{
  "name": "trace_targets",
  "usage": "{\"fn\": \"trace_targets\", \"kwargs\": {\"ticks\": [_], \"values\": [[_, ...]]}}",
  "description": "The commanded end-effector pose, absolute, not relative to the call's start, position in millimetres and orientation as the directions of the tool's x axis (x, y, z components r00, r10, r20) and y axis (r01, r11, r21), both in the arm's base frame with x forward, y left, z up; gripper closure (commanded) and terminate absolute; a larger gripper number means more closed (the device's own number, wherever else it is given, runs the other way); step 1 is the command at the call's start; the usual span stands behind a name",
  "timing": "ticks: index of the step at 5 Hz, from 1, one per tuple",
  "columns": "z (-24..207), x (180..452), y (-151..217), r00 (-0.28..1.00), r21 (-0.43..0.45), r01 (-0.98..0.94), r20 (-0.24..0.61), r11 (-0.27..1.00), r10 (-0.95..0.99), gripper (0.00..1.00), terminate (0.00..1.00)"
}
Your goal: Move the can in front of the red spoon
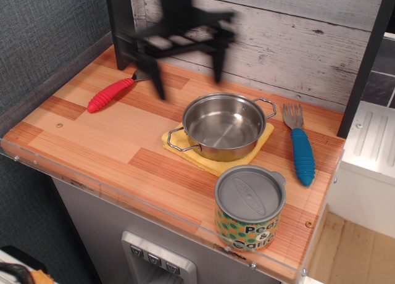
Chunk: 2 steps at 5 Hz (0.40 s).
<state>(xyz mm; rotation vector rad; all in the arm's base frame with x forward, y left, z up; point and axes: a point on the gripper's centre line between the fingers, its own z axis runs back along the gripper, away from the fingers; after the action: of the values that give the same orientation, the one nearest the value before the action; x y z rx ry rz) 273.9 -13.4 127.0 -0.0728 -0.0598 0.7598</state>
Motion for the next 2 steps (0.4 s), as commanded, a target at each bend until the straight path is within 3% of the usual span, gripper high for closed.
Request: {"fn": "trace_targets", "kwargs": {"ticks": [1, 2], "values": [[119.1, 256.9, -108.3, 0.724, -0.144, -0.687, -0.053, 0.713, 0.687, 0.0, 0.0], [104.6, 242.5, -159.0, 0.671, -0.114, -0.742, -0.108, 0.661, 0.734, 0.0, 0.0]]}}
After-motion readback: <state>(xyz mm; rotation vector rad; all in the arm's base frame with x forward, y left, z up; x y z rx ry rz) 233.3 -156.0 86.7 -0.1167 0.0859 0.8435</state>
